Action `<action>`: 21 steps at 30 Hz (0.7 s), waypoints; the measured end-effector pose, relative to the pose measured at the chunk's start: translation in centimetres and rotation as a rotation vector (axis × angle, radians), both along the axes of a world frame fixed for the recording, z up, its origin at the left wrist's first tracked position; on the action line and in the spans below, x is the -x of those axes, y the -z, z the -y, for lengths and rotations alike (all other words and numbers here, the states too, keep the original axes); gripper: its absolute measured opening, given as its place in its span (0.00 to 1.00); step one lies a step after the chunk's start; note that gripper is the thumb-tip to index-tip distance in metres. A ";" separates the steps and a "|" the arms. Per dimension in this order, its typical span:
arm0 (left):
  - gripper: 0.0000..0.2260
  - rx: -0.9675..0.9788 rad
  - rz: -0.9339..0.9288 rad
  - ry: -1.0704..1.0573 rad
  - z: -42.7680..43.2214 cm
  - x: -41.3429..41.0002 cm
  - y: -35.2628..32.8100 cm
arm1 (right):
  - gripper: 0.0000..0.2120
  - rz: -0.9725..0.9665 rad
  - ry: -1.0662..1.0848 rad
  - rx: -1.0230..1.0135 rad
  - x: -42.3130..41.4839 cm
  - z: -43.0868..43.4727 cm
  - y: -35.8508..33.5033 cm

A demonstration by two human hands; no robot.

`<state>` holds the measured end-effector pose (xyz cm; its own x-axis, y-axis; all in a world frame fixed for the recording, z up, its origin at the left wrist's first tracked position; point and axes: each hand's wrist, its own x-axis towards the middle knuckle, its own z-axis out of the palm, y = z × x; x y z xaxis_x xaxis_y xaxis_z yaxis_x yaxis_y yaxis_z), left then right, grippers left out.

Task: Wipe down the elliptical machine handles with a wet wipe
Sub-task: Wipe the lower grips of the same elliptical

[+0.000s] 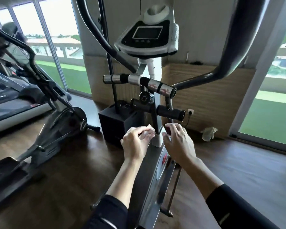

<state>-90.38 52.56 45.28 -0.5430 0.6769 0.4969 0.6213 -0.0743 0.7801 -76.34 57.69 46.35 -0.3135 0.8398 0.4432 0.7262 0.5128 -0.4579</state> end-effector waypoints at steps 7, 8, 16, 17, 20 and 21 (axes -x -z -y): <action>0.09 -0.210 -0.116 -0.020 -9.4 3.1 -6.0 | 0.22 -0.176 0.099 -0.161 2.3 -7.5 -4.5; 0.10 -0.250 -0.134 -0.029 -10.5 3.4 -6.9 | 0.22 -0.187 0.089 -0.181 2.4 -8.4 -4.9; 0.12 -0.249 -0.446 -0.069 -17.8 4.9 -8.9 | 0.21 -0.200 0.042 -0.253 2.6 -12.6 -5.1; 0.12 -0.246 -0.494 -0.051 -18.3 5.1 -8.6 | 0.21 -0.215 0.037 -0.262 2.6 -12.8 -4.9; 0.12 -0.261 -0.573 -0.058 -19.1 6.0 -7.9 | 0.20 -0.266 0.021 -0.296 2.4 -13.2 -4.6; 0.13 -0.266 -0.579 -0.068 -19.2 6.1 -7.8 | 0.20 -0.272 0.020 -0.308 2.3 -13.3 -4.5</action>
<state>-96.51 71.79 53.09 -0.1738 0.4636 0.8688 0.9465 -0.1648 0.2773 -78.68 70.96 50.89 -0.1351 0.6594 0.7396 0.6106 0.6433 -0.4620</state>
